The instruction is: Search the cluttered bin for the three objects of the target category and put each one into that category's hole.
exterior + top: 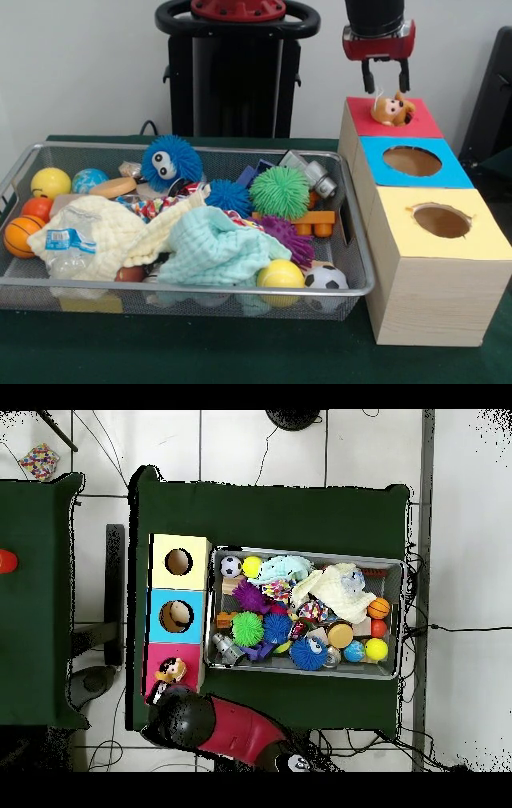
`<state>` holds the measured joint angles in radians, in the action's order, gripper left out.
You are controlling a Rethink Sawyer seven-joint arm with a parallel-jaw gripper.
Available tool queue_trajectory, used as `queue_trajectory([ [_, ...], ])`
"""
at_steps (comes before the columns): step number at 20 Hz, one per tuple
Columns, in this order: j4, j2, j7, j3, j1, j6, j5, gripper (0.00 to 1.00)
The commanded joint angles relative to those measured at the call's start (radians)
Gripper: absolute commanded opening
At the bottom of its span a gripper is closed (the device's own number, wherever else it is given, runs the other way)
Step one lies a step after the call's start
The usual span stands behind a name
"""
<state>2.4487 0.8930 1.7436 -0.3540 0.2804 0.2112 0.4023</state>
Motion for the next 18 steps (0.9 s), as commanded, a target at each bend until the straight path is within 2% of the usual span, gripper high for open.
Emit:
queue_trajectory([
  [1,-0.198,0.011,0.175,0.232,-0.103,0.214,-0.061,1.00],
  [3,-0.227,0.007,0.168,0.272,-0.131,0.223,-0.087,1.00],
  [6,-0.307,-0.030,0.145,0.391,-0.215,0.290,-0.189,1.00],
  [7,-0.313,-0.037,0.139,0.402,-0.222,0.282,-0.212,1.00],
  [15,-0.221,-0.021,0.167,0.294,-0.149,0.051,-0.161,1.00],
  [18,-0.200,-0.016,0.170,0.265,-0.127,0.017,-0.147,1.00],
])
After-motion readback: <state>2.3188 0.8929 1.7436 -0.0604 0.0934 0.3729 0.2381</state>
